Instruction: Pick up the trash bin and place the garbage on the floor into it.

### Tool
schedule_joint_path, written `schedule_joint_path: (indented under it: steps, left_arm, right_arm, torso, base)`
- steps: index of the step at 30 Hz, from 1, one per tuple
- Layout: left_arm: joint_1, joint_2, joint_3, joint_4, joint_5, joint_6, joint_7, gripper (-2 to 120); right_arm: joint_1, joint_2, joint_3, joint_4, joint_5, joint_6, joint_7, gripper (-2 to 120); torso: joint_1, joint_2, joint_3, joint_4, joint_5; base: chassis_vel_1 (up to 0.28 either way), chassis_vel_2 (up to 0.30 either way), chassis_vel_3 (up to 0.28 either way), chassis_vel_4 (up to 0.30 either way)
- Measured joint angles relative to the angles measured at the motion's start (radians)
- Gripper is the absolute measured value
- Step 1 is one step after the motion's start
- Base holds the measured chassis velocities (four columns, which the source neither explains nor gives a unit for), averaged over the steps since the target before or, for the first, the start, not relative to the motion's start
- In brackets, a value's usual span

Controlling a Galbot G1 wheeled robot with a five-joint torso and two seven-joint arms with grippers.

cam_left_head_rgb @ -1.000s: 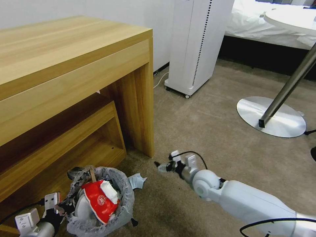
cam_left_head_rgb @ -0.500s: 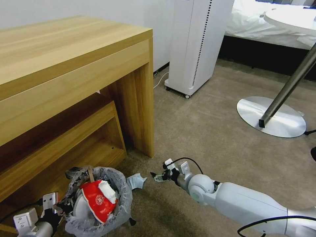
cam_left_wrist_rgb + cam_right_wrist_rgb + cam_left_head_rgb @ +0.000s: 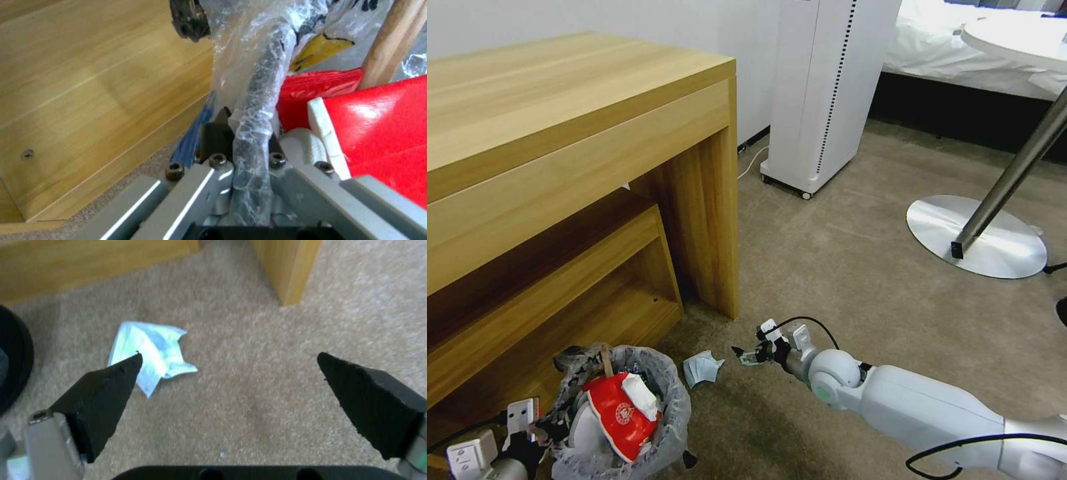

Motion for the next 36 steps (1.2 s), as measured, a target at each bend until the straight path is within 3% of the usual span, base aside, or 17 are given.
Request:
schedule_joint_path:
  steps: [4,13,21,36]
  left_arm:
    - [0.01,-0.015,-0.007,-0.022,0.001,-0.001,0.002,1]
    - [0.016,-0.03,-0.018,-0.036,0.002,-0.005,0.002,1]
    - [0.022,-0.055,-0.022,-0.05,0.008,-0.017,0.003,1]
    - [0.042,-0.062,-0.05,-0.063,0.011,0.008,-0.019,1]
  right_arm:
    - [0.056,0.047,-0.028,-0.042,0.027,-0.074,0.0,100]
    - [0.12,0.132,-0.082,-0.122,0.028,-0.093,-0.028,100]
    - [0.167,0.276,-0.154,-0.24,0.007,-0.124,-0.061,100]
    - [0.129,0.32,-0.191,-0.309,-0.039,-0.13,-0.035,100]
  torso:
    - [0.0,0.0,0.0,0.0001,0.0001]
    - [0.0,0.0,0.0,0.0002,0.0001]
    - [0.0,0.0,0.0,0.0003,0.0]
    - [0.0,0.0,0.0,0.0001,0.0]
  base:
    - [0.0,0.0,0.0,0.0]
    - [0.0,0.0,0.0,0.0]
    - [0.0,0.0,0.0,0.0]
    - [0.0,0.0,0.0,0.0]
